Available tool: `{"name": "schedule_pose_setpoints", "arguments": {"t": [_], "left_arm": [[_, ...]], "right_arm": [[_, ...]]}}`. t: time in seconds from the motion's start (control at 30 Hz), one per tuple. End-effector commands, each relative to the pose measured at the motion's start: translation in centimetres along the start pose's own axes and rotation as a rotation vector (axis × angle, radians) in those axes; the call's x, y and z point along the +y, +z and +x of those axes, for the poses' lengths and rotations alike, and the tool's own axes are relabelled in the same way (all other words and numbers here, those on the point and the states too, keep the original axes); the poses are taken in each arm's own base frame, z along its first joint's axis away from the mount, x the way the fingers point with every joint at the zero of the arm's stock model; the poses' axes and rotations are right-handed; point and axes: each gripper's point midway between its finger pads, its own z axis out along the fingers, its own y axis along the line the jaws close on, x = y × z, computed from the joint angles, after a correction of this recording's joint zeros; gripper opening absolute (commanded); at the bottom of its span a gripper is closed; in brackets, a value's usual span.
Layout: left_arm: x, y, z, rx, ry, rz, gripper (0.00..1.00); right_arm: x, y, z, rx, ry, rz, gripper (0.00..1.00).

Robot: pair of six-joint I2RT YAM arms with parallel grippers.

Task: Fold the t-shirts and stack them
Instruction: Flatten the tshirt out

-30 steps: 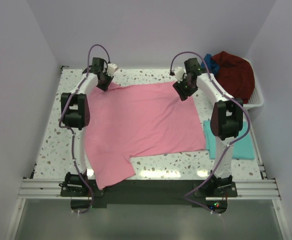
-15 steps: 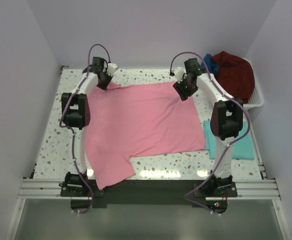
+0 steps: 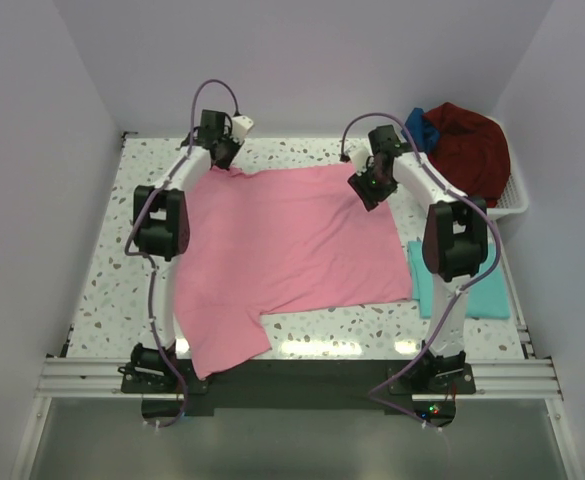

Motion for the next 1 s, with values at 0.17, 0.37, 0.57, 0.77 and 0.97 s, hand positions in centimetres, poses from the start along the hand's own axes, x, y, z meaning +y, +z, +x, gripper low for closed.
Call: {"name": "schedule_pose_setpoints", "arguments": {"t": [0.17, 0.37, 0.57, 0.77, 0.97], "left_arm": [[0.0, -1.8, -13.2, -0.446, 0.152, -0.141, 0.0], [1.5, -1.8, -14.7, -0.548, 0.129, -0.243, 0.56], [3.4, -8.2, -14.6, -0.525, -0.024, -0.182, 0.65], [0.5, -12.8, -4.6, -0.252, -0.126, 0.093, 0.65], [-1.8, -13.8, 6.1, -0.003, -0.231, 0.204, 0.67]], "right_arm": [[-0.8, -3.1, -0.8, -0.056, -0.017, 0.048, 0.48], [-0.3, -3.5, -0.2, -0.043, -0.016, 0.035, 0.5], [0.4, -4.7, 0.7, -0.035, -0.047, 0.019, 0.5], [2.3, -5.1, 3.7, 0.044, -0.09, -0.051, 0.48], [3.6, -4.3, 6.7, 0.115, -0.105, -0.085, 0.47]]}}
